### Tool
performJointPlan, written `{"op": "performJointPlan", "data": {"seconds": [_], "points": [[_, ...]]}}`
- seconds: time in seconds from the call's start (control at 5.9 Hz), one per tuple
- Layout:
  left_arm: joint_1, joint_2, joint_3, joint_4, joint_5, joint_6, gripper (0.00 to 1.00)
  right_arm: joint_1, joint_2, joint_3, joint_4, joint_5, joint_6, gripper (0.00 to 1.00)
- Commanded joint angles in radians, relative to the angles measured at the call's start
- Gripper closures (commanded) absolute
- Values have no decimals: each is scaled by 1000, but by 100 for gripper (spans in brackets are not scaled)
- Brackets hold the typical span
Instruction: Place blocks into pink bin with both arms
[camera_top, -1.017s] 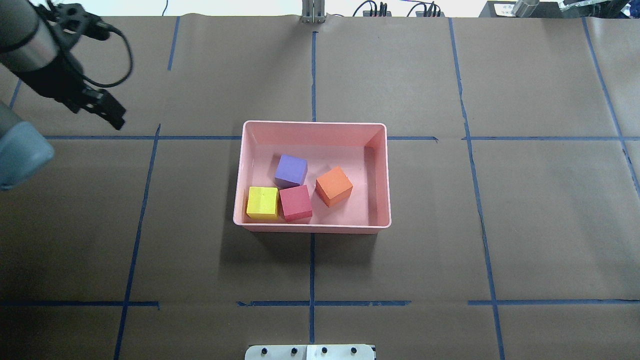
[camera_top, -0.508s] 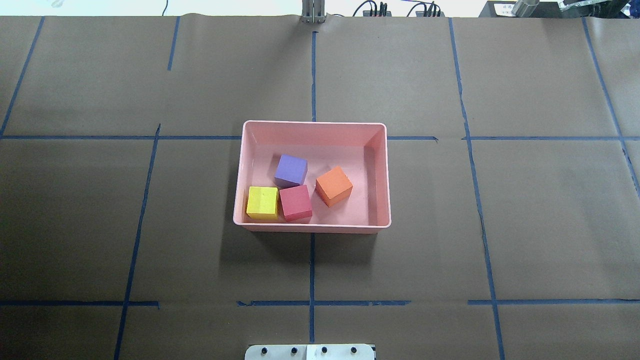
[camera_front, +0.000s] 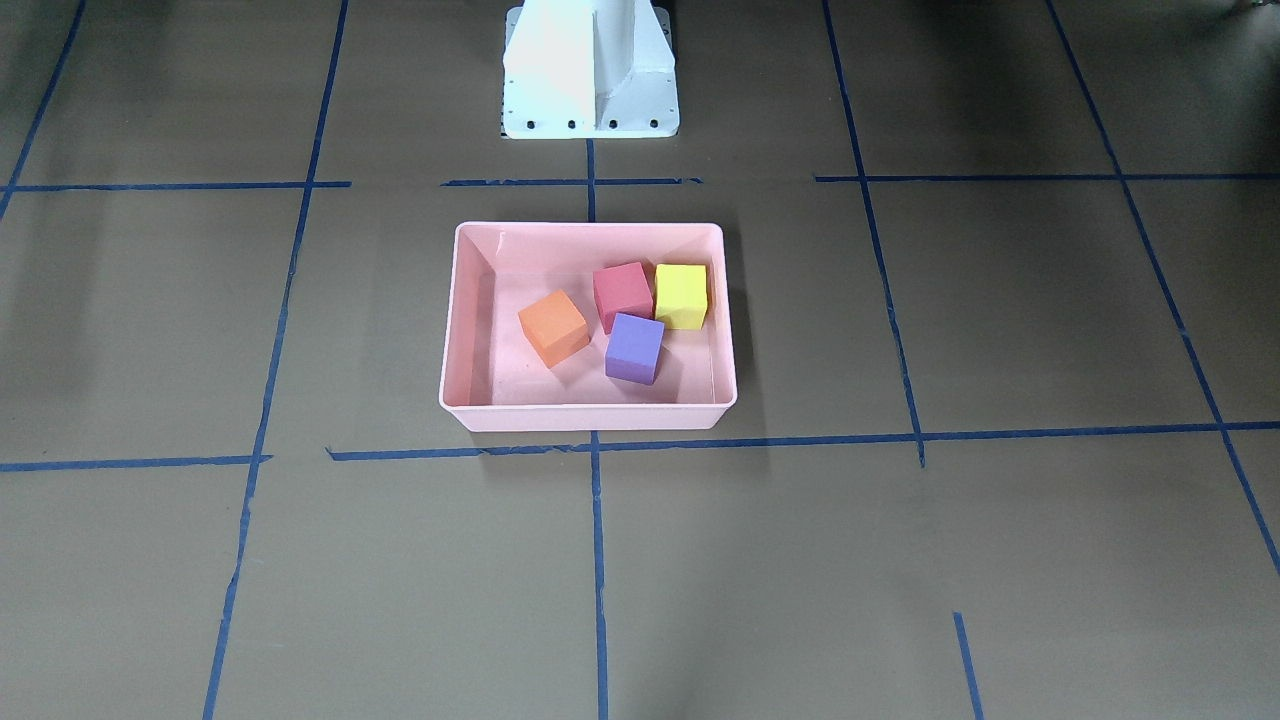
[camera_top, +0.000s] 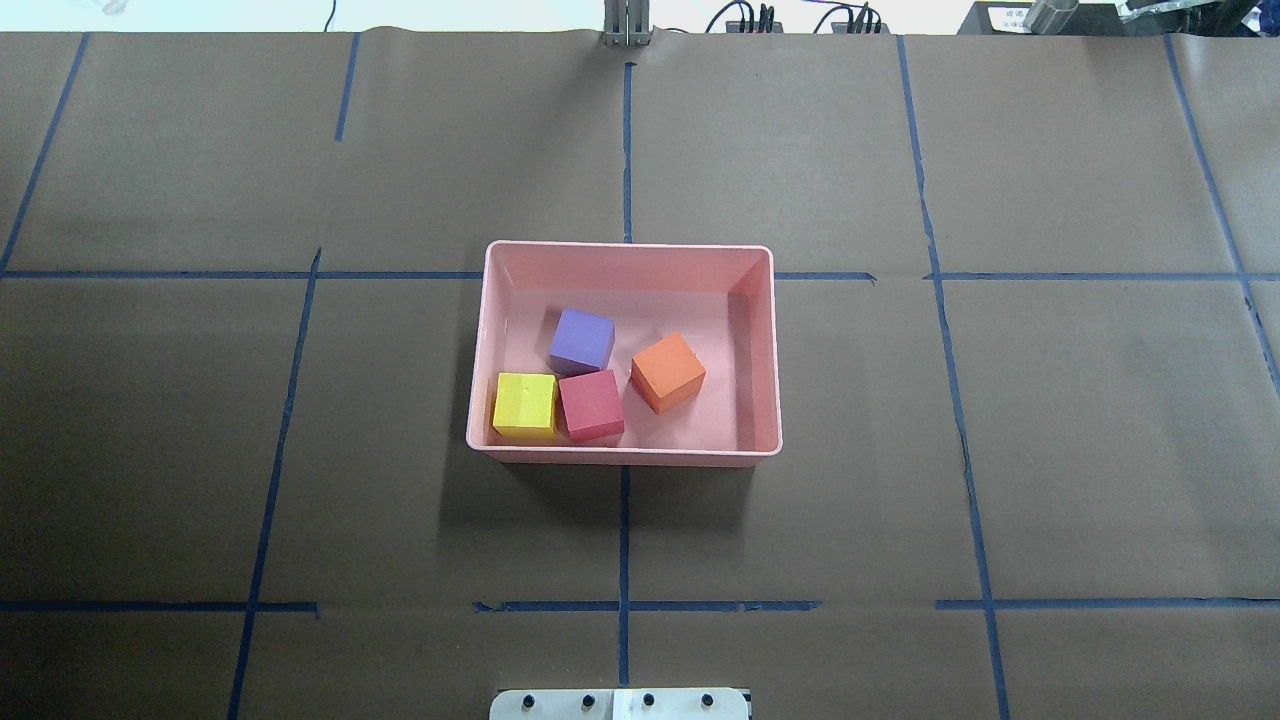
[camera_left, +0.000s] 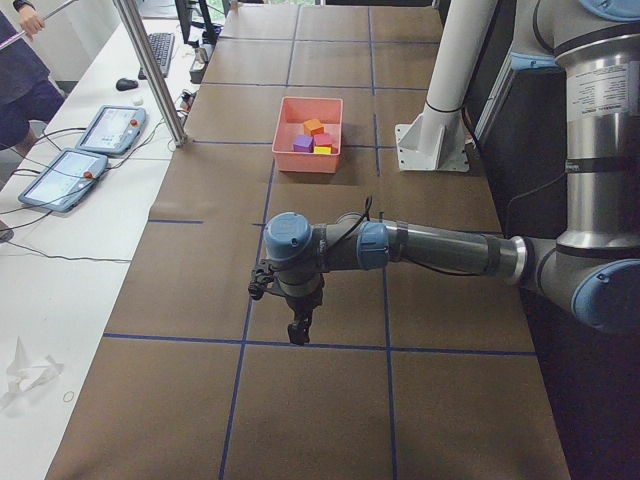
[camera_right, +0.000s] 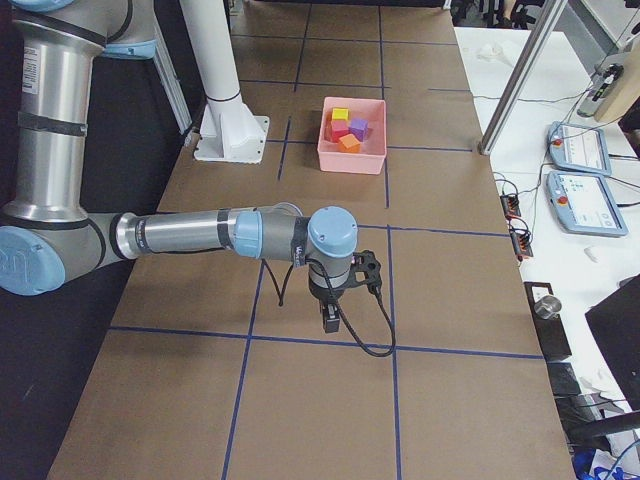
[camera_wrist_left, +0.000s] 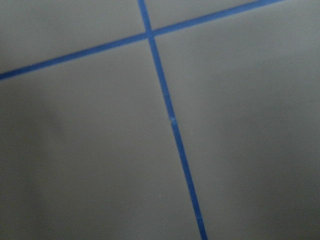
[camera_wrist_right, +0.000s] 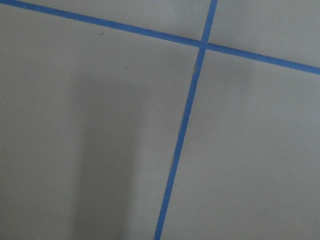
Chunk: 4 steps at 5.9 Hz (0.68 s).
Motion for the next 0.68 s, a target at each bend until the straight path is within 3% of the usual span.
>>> {"op": "performJointPlan", "data": {"seconds": [0.0,0.51], "points": [[-2,14,21,-1,8,1,0,0,0,2,0,0,0,0],[1,13,0,-1,6,3,0,-2,0,2,0,0,0,0]]}}
